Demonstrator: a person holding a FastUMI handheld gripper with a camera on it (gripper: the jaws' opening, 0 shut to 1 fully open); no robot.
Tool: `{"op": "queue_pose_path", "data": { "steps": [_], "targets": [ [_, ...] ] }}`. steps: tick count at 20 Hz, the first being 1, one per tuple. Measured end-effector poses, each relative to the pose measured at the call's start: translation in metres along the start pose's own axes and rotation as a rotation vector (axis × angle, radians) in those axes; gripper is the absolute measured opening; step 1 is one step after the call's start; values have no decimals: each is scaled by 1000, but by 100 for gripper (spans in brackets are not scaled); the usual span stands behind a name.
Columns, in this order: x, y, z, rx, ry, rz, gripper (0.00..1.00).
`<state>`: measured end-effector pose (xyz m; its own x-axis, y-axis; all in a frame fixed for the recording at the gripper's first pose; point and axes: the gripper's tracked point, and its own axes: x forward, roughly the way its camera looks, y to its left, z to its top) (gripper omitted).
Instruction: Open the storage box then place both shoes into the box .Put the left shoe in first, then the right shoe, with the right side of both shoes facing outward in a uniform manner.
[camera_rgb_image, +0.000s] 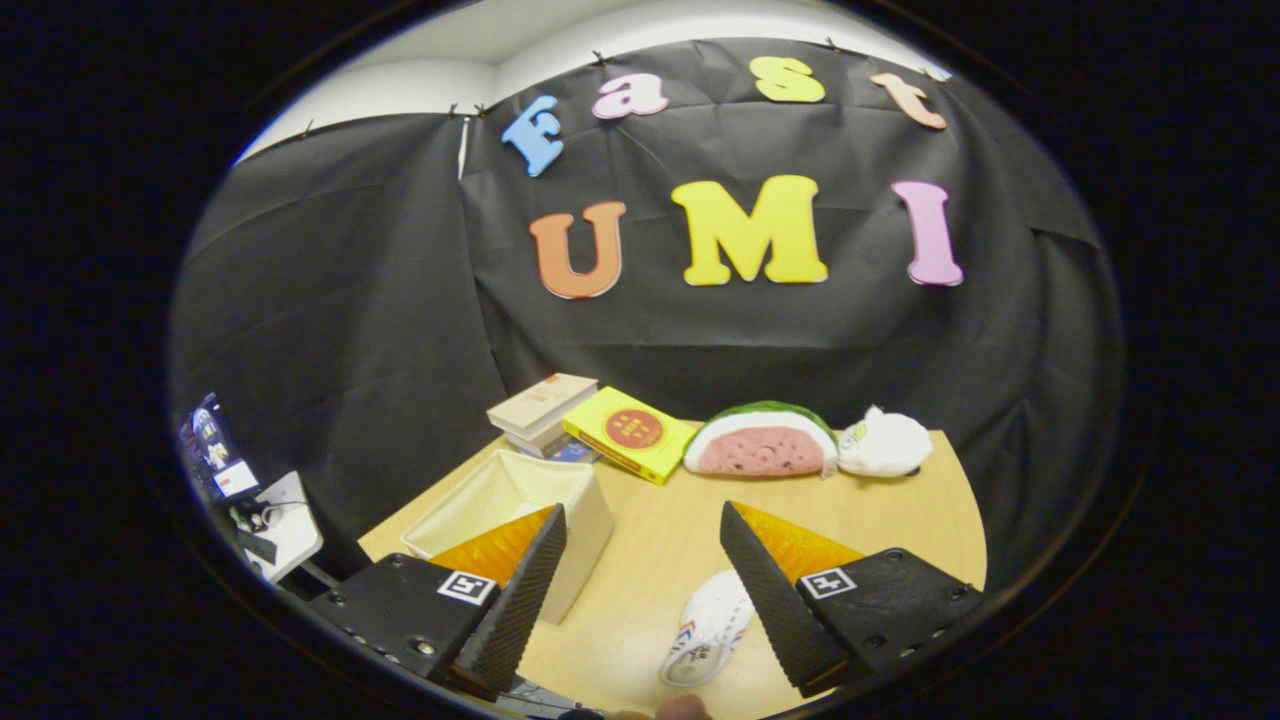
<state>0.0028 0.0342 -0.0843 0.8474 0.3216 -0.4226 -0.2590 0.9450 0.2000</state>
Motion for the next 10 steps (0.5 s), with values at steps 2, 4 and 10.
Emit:
{"op": "queue_pose_path", "data": {
  "steps": [2, 4, 10],
  "targets": [
    [-3, -30, -24, 25, 41, -29, 94],
    [0, -53, -49, 40, 95, -55, 94],
    [34, -88, -144, 106, 348, -76, 95]
  ]
}}
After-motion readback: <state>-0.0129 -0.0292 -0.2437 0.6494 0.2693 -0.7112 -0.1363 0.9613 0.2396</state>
